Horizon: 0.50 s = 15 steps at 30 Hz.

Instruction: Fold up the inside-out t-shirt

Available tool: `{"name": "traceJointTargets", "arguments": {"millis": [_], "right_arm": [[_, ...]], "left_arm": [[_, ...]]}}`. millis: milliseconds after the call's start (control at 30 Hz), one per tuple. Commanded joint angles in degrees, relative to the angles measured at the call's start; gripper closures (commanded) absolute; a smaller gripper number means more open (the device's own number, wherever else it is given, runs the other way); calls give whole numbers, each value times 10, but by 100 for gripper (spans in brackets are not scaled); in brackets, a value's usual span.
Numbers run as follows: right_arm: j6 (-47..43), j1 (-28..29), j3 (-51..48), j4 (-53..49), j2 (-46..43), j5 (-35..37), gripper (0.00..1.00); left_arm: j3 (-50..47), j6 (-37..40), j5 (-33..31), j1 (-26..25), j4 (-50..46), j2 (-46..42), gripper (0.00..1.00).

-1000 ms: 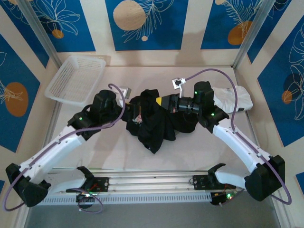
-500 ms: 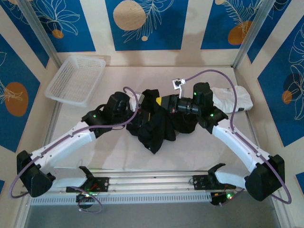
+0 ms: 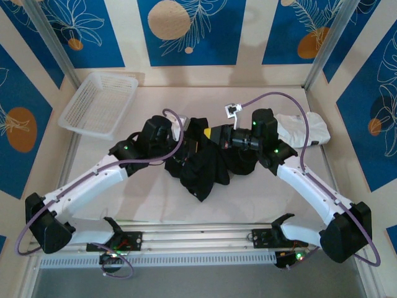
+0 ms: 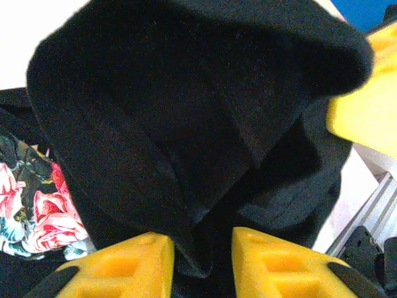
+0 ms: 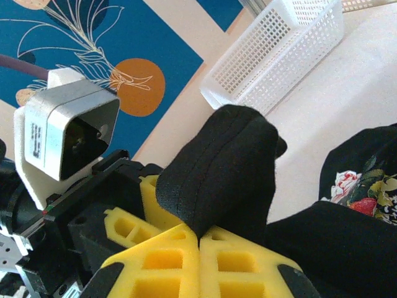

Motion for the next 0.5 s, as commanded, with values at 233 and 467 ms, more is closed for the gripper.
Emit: {"name": "traceJointTargets", "arguments": {"millis": [233, 467], "right_arm": [[-38, -4, -4, -21, -27, 42, 100], [-100, -16, -3, -42, -39, 68, 100]], "left_arm": [[9, 14, 40, 8, 15, -42, 99], [-35, -87, 213, 78, 130, -122, 100]]}}
